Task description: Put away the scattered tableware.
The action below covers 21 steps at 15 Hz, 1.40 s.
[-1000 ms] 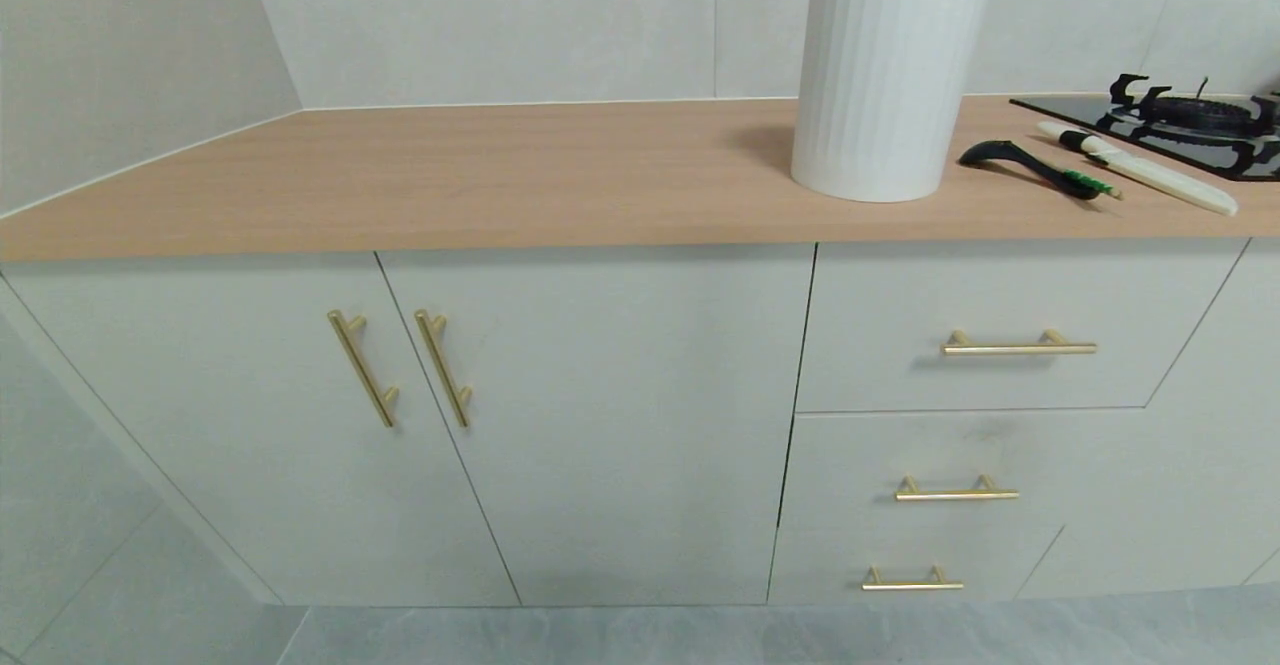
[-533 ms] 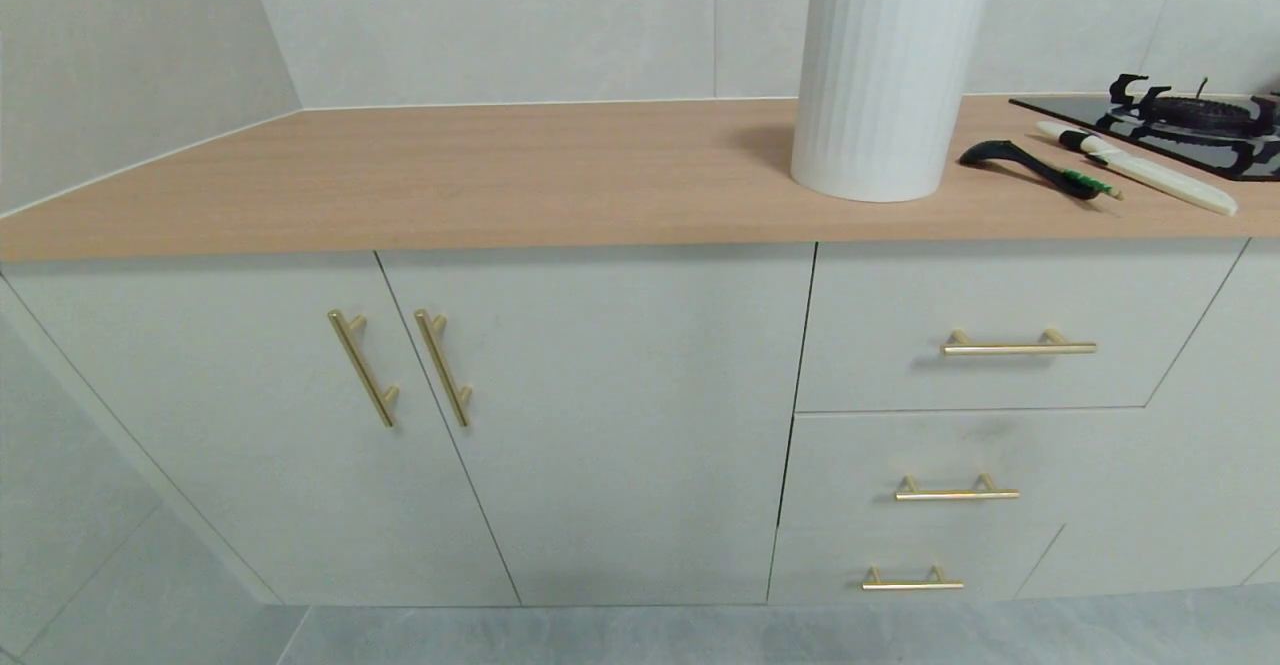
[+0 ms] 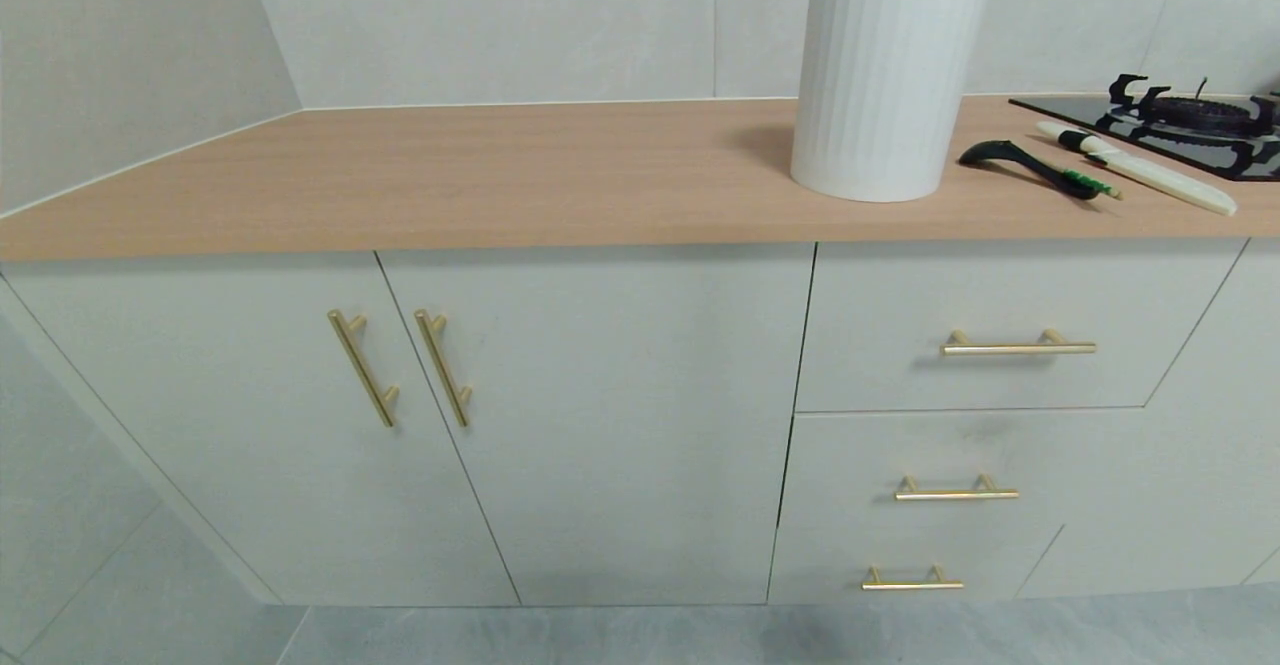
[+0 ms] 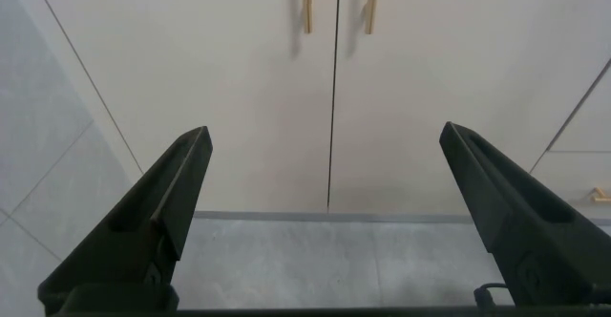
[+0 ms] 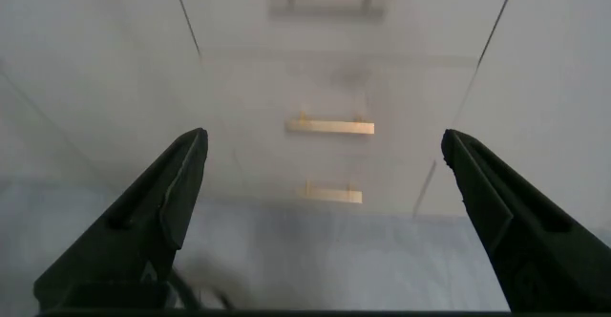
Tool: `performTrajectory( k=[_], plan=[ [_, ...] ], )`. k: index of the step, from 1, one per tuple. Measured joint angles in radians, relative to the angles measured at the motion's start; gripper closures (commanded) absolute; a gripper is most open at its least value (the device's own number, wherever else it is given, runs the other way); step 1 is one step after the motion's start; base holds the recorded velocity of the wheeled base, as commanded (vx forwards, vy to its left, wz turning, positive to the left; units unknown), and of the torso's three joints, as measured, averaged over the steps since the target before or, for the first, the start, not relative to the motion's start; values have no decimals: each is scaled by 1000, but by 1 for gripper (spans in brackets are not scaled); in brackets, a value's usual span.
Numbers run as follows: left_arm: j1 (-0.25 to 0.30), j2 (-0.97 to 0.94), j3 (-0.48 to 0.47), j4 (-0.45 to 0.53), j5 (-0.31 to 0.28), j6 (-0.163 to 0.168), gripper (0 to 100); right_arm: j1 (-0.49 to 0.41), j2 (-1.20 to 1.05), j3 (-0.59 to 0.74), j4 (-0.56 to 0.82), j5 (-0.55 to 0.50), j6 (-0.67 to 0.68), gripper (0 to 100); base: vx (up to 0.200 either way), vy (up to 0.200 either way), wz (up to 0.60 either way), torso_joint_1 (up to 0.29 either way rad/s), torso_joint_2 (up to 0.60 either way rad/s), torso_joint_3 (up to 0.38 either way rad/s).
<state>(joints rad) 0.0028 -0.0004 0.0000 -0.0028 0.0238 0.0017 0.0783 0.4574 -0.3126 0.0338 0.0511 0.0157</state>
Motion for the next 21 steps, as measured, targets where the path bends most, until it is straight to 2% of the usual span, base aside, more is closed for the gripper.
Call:
performTrajectory(
  k=[4, 7, 10, 15, 19, 21],
  plan=[
    [0, 0, 0, 0, 0, 0, 0, 17, 523, -103, -94, -6, -17, 0, 0, 0, 0, 0, 0, 0],
    [0, 0, 0, 0, 0, 0, 0, 21, 890, -150, -302, -20, -21, 0, 0, 0, 0, 0, 0, 0],
    [0, 0, 0, 0, 0, 0, 0, 13, 1183, -172, -550, -94, -23, 0, 0, 0, 0, 0, 0, 0],
    [0, 0, 0, 0, 1, 0, 0, 3, 1503, -155, -902, -167, -19, 0, 0, 0, 0, 0, 0, 0],
    [0, 0, 0, 0, 0, 0, 0, 4, 1706, -115, -1283, -199, -19, 0, 0, 0, 0, 0, 0, 0],
    [0, 0, 0, 0, 0, 0, 0, 6, 1793, -107, -1398, -225, -21, 0, 0, 0, 0, 0, 0, 0]
  ],
)
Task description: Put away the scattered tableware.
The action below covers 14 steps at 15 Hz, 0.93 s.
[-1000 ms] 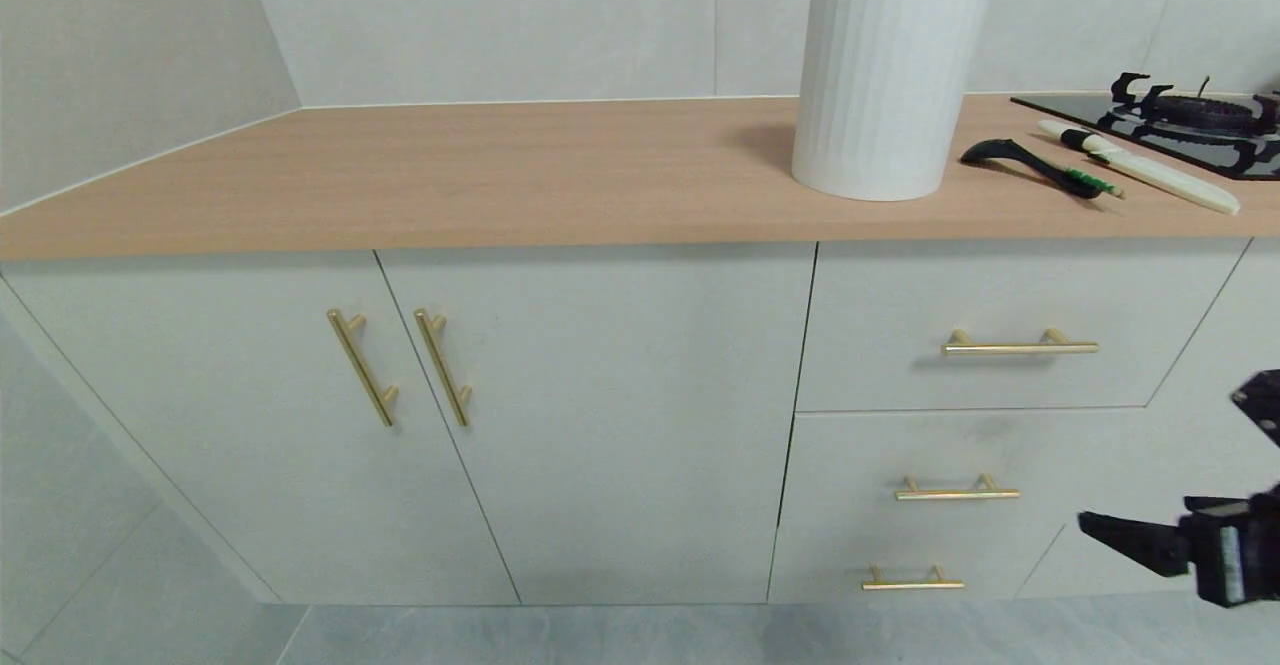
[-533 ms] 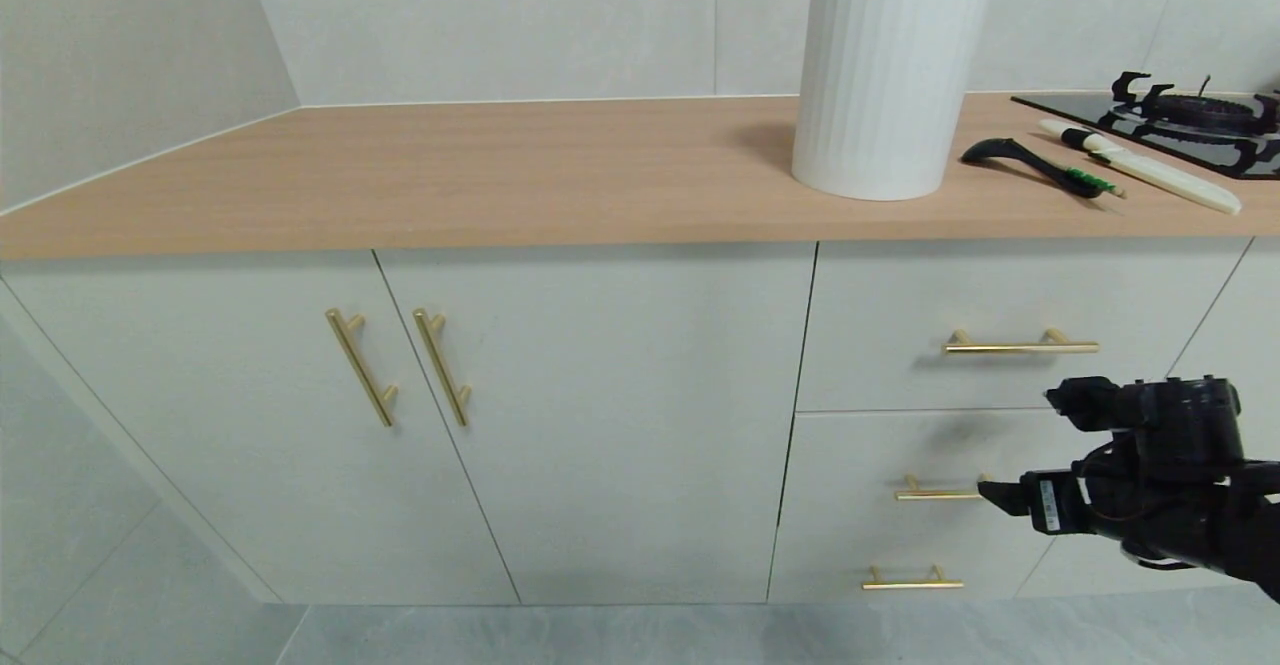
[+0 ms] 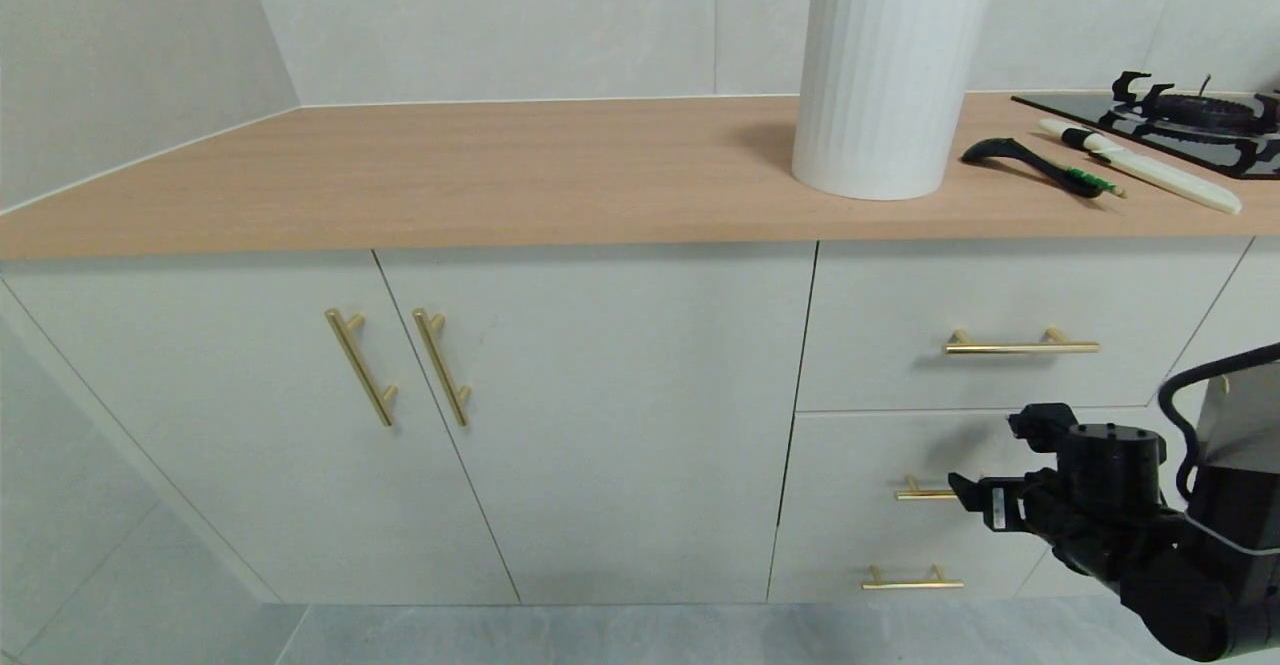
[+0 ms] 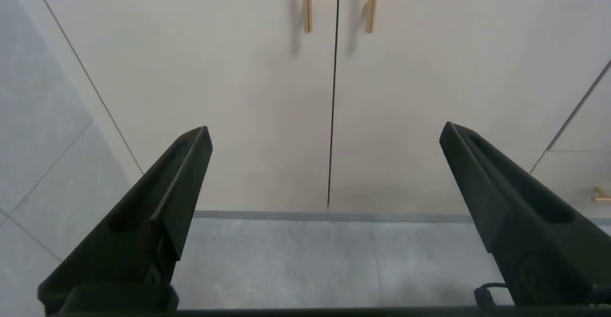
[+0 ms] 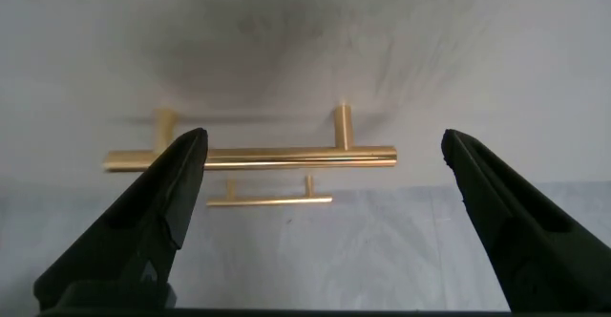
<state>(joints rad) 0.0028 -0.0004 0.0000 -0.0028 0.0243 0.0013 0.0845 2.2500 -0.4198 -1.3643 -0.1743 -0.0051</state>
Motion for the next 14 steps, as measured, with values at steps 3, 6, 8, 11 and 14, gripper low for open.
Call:
performTrajectory(
  k=[3, 6, 8, 11, 14],
  plan=[
    [0, 0, 0, 0, 0, 0, 0, 6, 88, -3, -66, -9, -3, 0, 0, 0, 0, 0, 0, 0],
    [0, 0, 0, 0, 0, 0, 0, 6, 121, -16, -86, -10, 1, 0, 0, 0, 0, 0, 0, 0],
    [0, 0, 0, 0, 0, 0, 0, 6, 135, -17, -107, -10, 0, 0, 0, 0, 0, 0, 0, 0],
    [0, 0, 0, 0, 0, 0, 0, 6, 144, -14, -109, -10, -1, 0, 0, 0, 0, 0, 0, 0],
    [0, 0, 0, 0, 0, 0, 0, 6, 99, 22, -20, -6, -6, 0, 0, 0, 0, 0, 0, 0]
  ],
)
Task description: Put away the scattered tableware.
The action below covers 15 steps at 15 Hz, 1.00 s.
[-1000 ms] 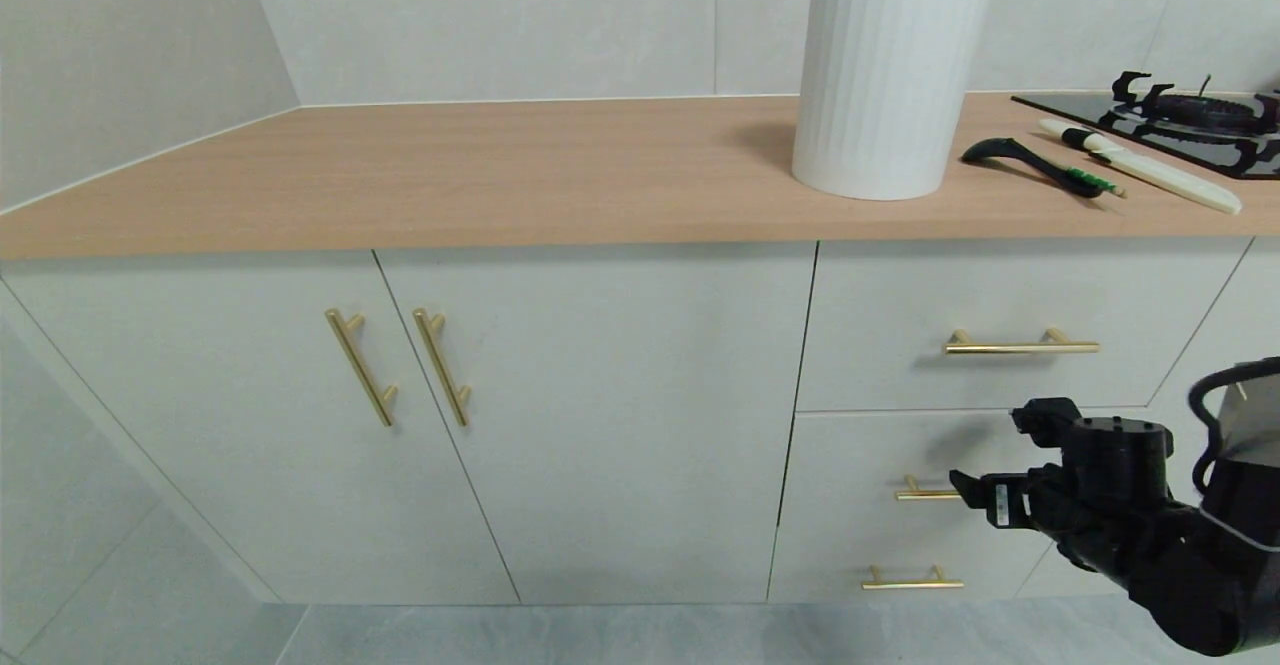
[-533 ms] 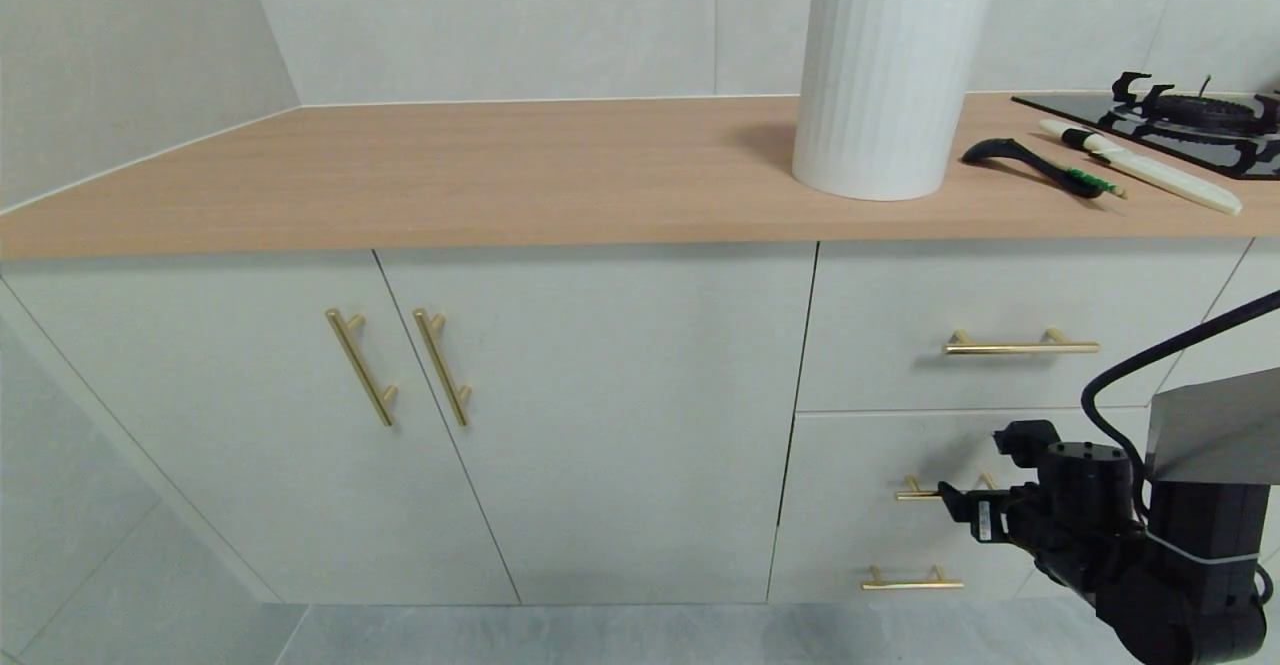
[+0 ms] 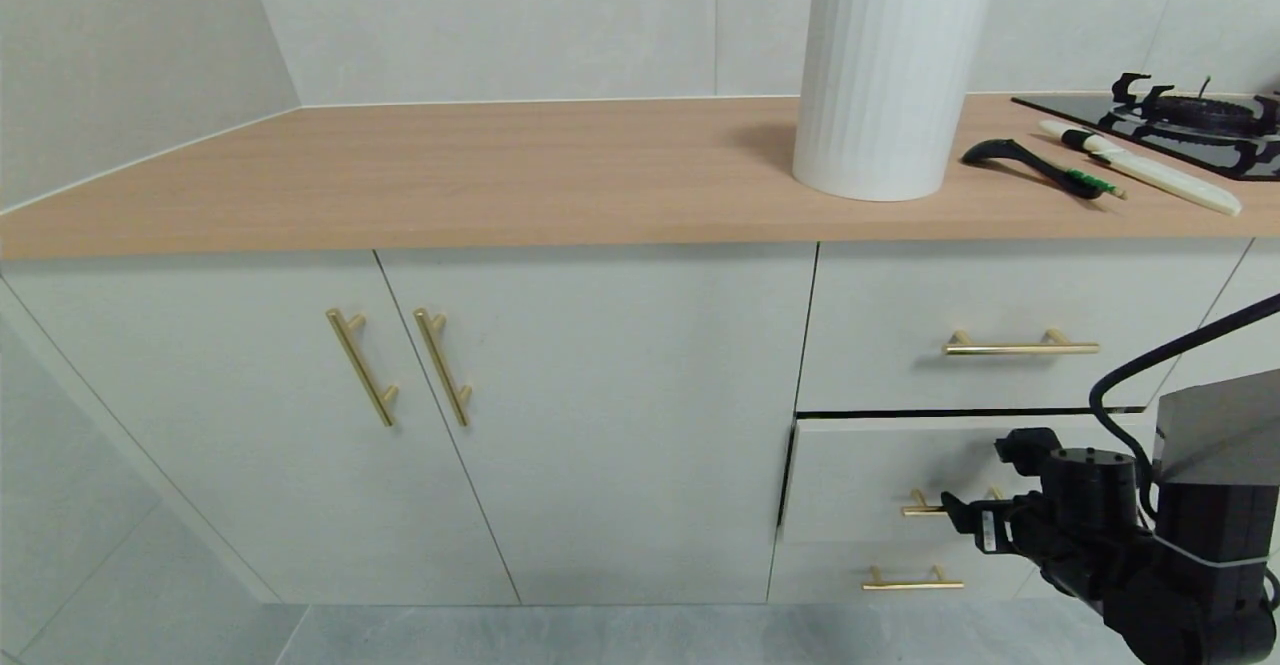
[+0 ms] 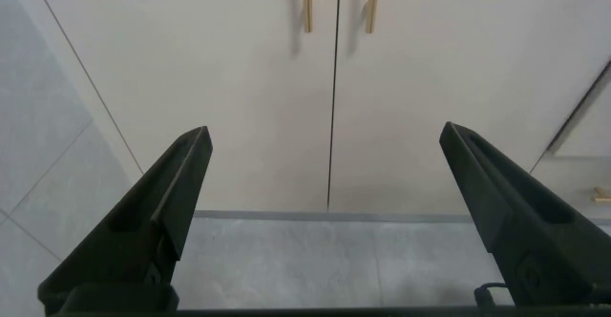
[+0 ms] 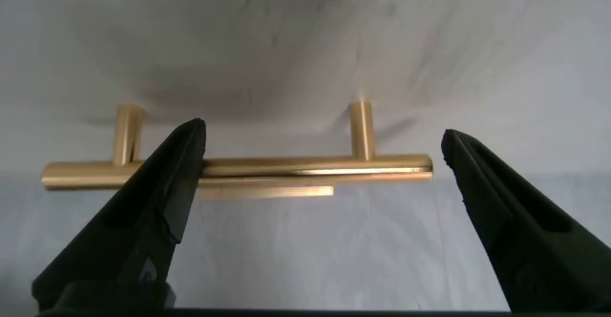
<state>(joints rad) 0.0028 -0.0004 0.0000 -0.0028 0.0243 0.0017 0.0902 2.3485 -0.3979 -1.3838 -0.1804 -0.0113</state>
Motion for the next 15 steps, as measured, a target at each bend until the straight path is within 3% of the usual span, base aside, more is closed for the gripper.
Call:
performTrajectory(
  k=[4, 8, 10, 12, 15],
  plan=[
    [0, 0, 0, 0, 0, 0, 0, 3, -242, 30, 342, 41, -12, 0, 0, 0, 0, 0, 0, 0],
    [0, 0, 0, 0, 0, 0, 0, 16, -699, -86, 1021, 160, -8, 0, 0, 0, 0, 0, 0, 0],
    [0, 0, 0, 0, 0, 0, 0, 27, -897, -164, 1235, 213, 1, 0, 0, 0, 0, 0, 0, 0],
    [0, 0, 0, 0, 0, 0, 0, 40, -993, -192, 1219, 229, 23, 0, 0, 0, 0, 0, 0, 0],
    [0, 0, 0, 0, 0, 0, 0, 61, -937, -152, 1014, 189, 39, 0, 0, 0, 0, 0, 0, 0]
  ],
)
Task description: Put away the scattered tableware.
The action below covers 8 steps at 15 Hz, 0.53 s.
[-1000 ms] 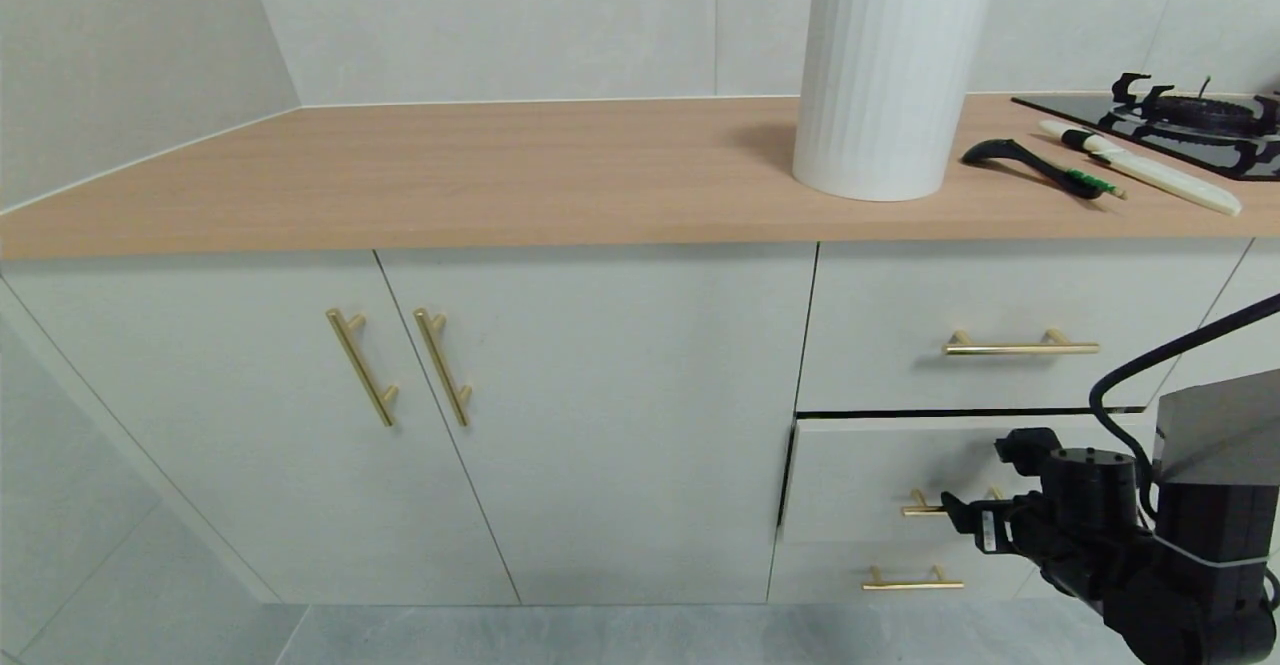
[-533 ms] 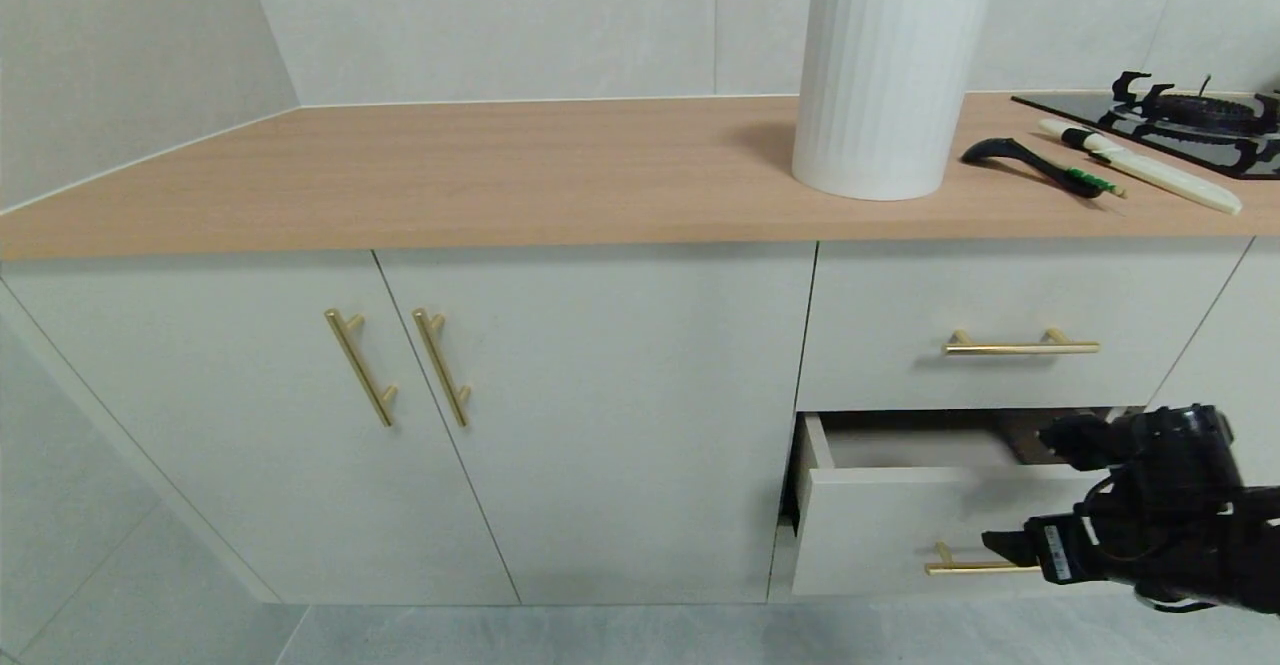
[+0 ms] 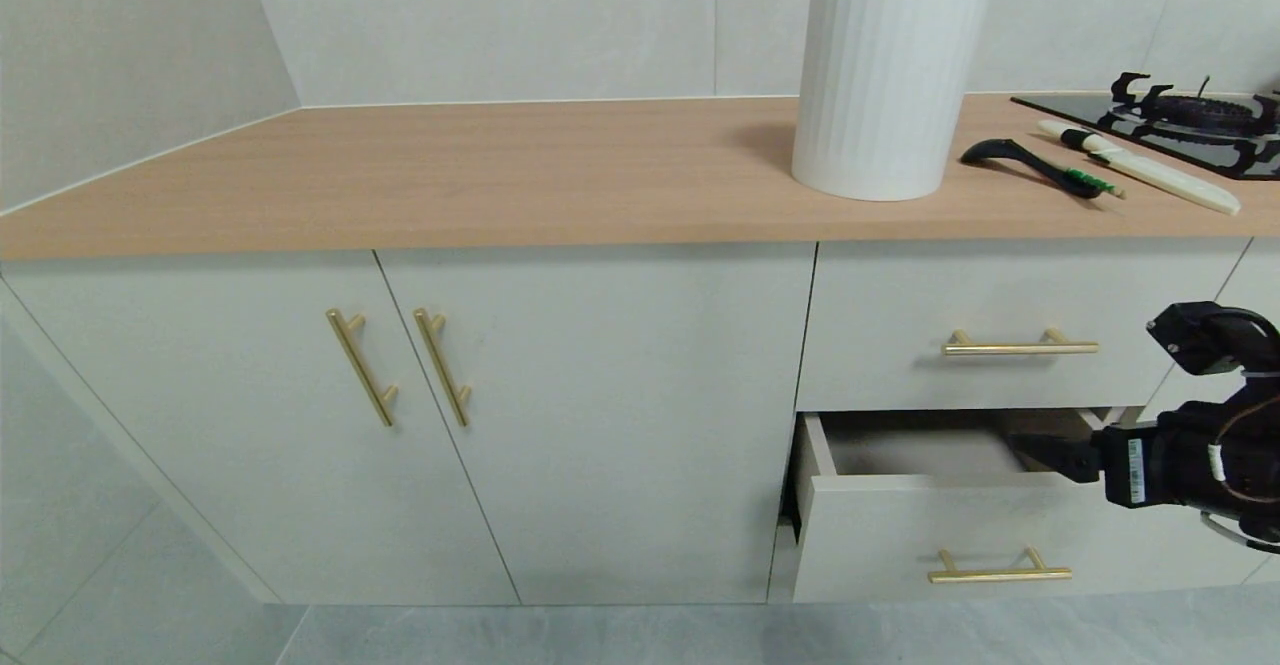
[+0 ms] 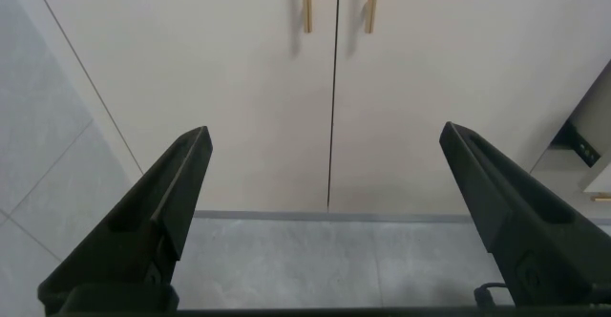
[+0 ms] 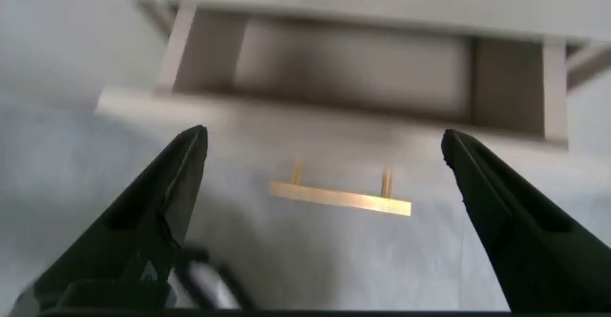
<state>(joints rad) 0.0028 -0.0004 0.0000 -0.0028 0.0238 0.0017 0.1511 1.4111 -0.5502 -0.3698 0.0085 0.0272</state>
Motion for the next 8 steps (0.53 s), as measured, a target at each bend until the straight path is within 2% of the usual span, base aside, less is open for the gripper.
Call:
performTrajectory(
  k=[5, 8],
  plan=[
    [0, 0, 0, 0, 0, 0, 0, 34, 248, 122, -440, -125, 4, 0, 0, 0, 0, 0, 0, 0],
    [0, 0, 0, 0, 0, 0, 0, 45, 340, 156, -475, -139, 5, 0, 0, 0, 0, 0, 0, 0]
  ],
)
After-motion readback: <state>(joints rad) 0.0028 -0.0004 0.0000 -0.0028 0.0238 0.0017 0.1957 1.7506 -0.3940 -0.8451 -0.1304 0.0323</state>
